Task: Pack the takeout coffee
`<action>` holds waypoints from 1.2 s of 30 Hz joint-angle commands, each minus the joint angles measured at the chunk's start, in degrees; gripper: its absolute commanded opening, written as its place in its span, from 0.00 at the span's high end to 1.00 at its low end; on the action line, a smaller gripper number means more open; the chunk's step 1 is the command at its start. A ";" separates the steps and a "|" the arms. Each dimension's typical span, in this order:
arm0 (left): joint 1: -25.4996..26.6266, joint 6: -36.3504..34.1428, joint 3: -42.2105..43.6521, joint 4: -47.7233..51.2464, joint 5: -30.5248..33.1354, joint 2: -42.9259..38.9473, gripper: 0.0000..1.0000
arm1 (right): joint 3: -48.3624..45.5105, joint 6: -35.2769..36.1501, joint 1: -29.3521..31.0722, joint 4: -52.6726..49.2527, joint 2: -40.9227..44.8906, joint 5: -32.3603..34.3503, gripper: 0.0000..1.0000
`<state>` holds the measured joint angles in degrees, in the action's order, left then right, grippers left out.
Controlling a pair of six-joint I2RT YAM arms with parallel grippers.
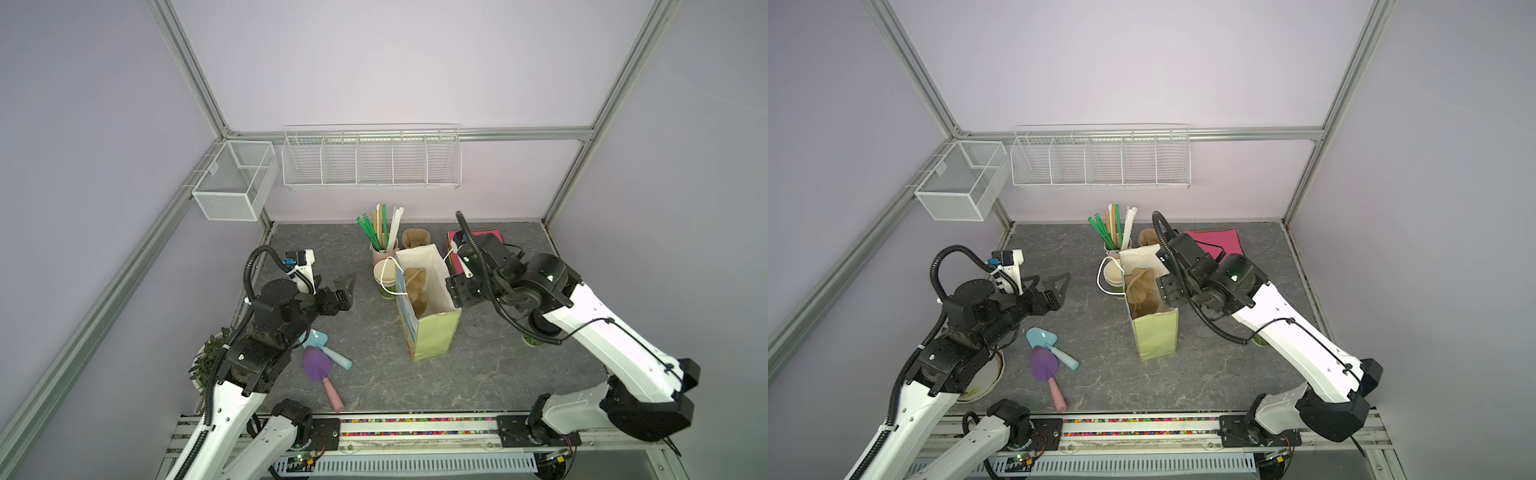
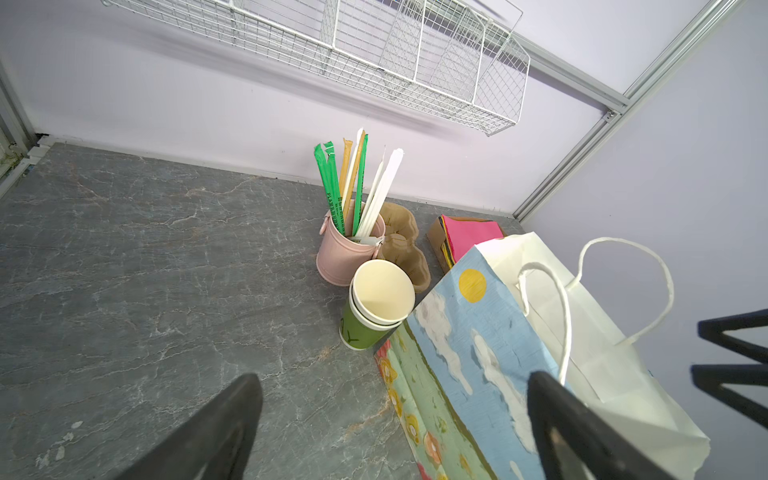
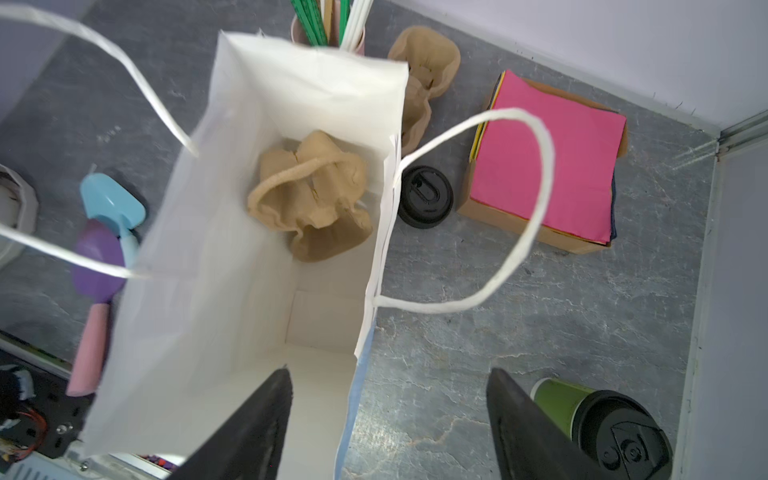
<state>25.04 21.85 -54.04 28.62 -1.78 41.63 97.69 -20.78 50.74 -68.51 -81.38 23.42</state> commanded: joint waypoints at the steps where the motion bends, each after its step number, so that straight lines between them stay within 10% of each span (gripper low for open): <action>1: 0.10 0.04 0.16 0.36 -0.09 0.17 0.01 | -1.91 -0.76 -0.81 2.42 -1.45 -0.64 0.28; 20: 0.11 -0.08 0.29 0.30 1.78 -0.35 0.01 | -3.48 6.52 -5.77 8.54 -5.03 -9.43 0.92; 36: 0.10 3.16 6.02 -5.41 10.74 -10.38 0.01 | -22.90 22.80 8.28 21.99 19.12 -9.97 0.93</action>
<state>25.12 23.62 -49.10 25.67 5.50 32.75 78.59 -1.96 56.69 -51.29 -64.95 12.82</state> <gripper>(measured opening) 0.993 0.075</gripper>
